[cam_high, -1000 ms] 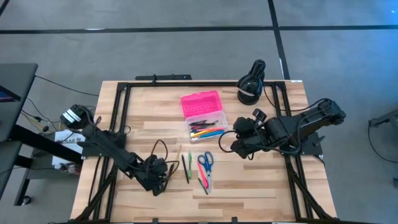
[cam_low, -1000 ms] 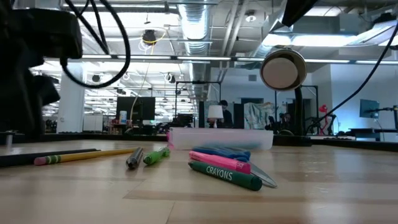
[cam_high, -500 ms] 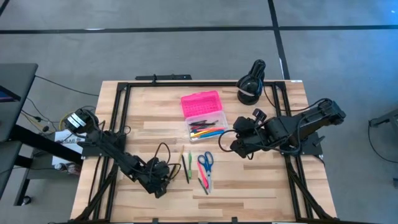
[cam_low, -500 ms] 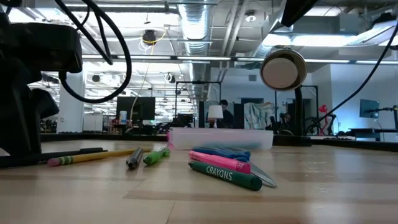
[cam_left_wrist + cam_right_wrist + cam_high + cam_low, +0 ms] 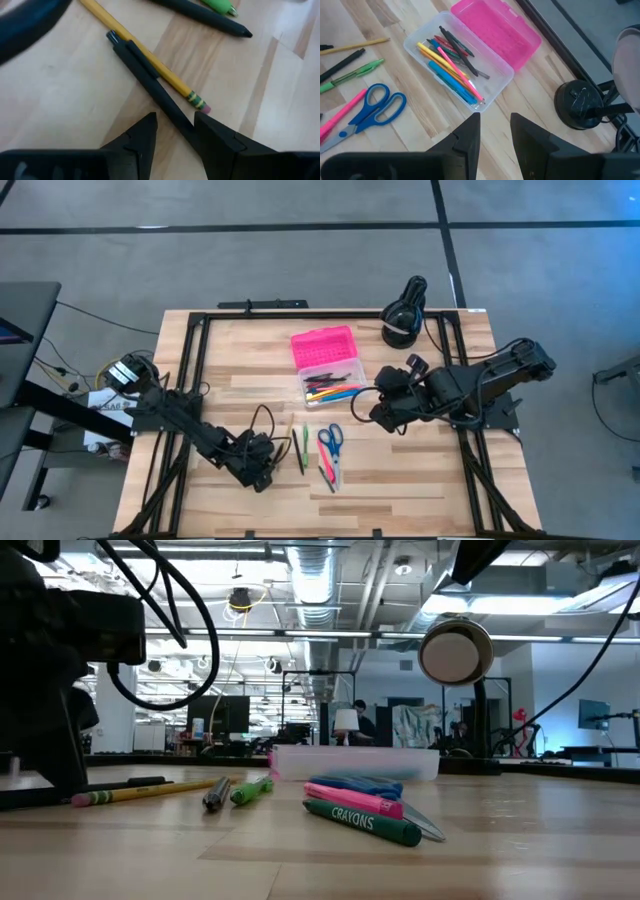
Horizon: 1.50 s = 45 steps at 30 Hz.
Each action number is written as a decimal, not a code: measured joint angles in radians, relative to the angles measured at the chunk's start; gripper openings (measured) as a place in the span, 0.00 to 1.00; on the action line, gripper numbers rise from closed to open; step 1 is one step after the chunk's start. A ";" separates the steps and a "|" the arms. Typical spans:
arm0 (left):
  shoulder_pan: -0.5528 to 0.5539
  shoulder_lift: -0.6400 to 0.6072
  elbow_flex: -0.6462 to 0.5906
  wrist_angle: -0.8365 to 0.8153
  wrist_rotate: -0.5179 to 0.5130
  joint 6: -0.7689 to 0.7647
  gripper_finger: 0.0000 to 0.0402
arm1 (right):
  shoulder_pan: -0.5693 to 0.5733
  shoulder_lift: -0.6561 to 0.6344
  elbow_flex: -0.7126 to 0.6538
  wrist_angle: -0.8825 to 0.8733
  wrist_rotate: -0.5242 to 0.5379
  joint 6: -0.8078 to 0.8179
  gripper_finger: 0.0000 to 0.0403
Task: Pick & place school supplies into a supply box
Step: Put the black pen into the pink supply box
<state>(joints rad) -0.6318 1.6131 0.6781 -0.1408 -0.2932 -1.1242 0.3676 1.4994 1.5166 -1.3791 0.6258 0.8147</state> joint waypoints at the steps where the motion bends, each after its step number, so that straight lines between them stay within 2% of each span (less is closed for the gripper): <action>1: 0.003 0.000 0.000 -0.004 0.000 0.008 0.32 | 0.000 0.000 0.000 0.000 0.000 0.007 0.25; 8: 0.017 -0.002 0.003 -0.089 0.013 0.008 0.32 | 0.000 0.000 0.000 0.003 0.000 0.024 0.25; 20: 0.022 -0.003 0.002 -0.189 -0.014 -0.078 0.32 | -0.019 0.000 0.000 0.014 0.001 0.026 0.25; 27: 0.030 0.001 -0.002 -0.167 -0.052 0.080 0.32 | -0.039 0.000 0.000 0.027 0.002 0.024 0.25; 32: 0.037 0.005 -0.001 -0.206 -0.079 0.119 0.32 | -0.043 0.000 0.000 0.030 0.003 0.024 0.25; 45: 0.070 0.006 0.001 -0.252 -0.087 0.092 0.32 | -0.040 0.000 0.000 0.050 0.004 0.025 0.25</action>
<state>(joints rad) -0.5623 1.6196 0.6788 -0.3930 -0.3805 -1.0321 0.3275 1.4994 1.5169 -1.3295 0.6294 0.8394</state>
